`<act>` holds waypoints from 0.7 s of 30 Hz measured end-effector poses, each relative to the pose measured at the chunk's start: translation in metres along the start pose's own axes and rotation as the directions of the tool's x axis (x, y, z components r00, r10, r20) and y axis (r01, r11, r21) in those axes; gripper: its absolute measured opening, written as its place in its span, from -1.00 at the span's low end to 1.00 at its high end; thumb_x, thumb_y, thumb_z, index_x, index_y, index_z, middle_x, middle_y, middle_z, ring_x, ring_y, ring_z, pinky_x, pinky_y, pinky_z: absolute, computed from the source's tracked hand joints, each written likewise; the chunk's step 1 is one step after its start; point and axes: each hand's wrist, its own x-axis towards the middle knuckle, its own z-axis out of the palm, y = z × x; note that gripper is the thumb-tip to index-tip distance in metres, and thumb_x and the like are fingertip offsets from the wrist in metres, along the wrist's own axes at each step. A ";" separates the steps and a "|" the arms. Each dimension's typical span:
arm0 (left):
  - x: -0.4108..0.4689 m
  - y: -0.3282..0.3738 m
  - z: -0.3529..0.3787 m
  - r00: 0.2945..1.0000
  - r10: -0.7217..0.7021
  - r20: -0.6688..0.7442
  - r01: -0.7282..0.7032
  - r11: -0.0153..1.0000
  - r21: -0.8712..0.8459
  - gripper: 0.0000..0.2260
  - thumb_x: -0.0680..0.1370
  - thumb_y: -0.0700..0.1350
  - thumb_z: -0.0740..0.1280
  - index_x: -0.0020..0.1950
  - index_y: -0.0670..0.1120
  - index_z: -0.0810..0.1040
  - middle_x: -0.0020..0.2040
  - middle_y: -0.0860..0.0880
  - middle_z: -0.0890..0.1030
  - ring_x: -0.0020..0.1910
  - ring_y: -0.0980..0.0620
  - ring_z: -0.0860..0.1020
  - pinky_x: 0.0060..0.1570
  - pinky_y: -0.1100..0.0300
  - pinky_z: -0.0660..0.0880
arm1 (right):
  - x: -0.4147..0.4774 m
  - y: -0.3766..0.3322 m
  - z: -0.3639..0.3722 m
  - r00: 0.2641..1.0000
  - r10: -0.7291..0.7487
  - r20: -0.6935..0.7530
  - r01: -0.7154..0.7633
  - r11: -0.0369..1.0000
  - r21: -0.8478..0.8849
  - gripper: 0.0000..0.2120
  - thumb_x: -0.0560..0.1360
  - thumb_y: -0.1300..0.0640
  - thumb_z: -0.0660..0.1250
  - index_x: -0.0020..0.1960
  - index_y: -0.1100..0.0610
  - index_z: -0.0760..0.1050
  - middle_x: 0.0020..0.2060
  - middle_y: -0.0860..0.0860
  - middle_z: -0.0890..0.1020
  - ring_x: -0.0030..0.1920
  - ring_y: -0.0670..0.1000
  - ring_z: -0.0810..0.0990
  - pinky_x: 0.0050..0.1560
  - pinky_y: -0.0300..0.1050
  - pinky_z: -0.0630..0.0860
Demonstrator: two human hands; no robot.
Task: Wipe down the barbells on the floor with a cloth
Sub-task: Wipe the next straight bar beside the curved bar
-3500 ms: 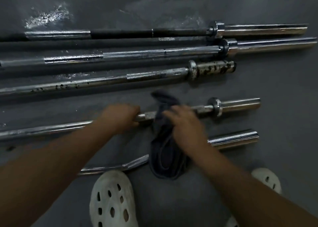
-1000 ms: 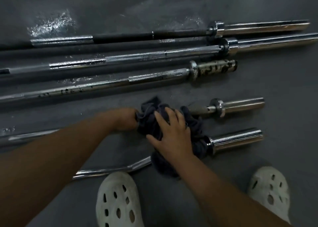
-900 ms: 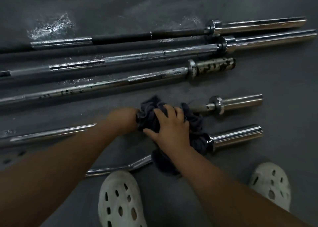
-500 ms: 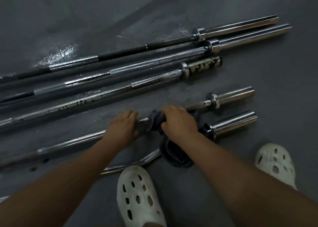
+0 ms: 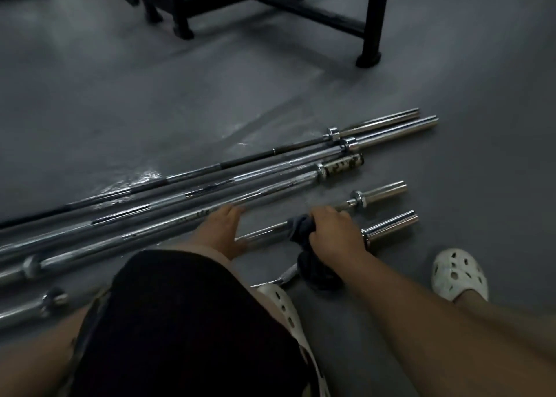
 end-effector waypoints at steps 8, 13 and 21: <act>-0.045 -0.039 -0.039 0.997 0.066 -0.045 -0.062 0.994 0.089 -0.45 0.48 0.01 0.41 0.44 -0.04 0.36 0.37 -0.03 0.40 0.28 -0.09 0.48 0.19 0.05 0.47 | -0.019 -0.011 -0.010 0.998 -0.029 -0.056 0.027 0.999 -0.040 -0.72 0.49 0.20 0.23 0.19 0.06 0.37 0.24 0.07 0.48 0.23 0.19 0.42 0.01 0.00 0.38; -0.022 -0.073 -0.003 0.992 0.001 0.122 -0.017 0.992 0.127 -0.41 0.53 0.07 0.37 0.50 -0.01 0.27 0.46 -0.02 0.33 0.40 -0.07 0.39 0.34 0.08 0.38 | 0.016 -0.004 0.022 0.998 -0.020 -0.067 0.020 1.000 -0.002 -0.54 0.48 0.20 0.25 0.35 0.03 0.28 0.27 0.12 0.45 0.21 0.23 0.43 0.08 0.07 0.45; 0.037 -0.107 0.086 0.973 -0.042 0.228 0.015 0.993 0.119 -0.46 0.50 0.04 0.29 0.45 -0.08 0.33 0.44 -0.08 0.38 0.34 -0.13 0.43 0.29 0.04 0.41 | 0.101 0.022 0.095 0.996 -0.085 -0.041 0.082 0.995 -0.058 -0.57 0.51 0.29 0.21 0.34 0.02 0.40 0.26 0.09 0.42 0.22 0.21 0.36 0.10 0.09 0.47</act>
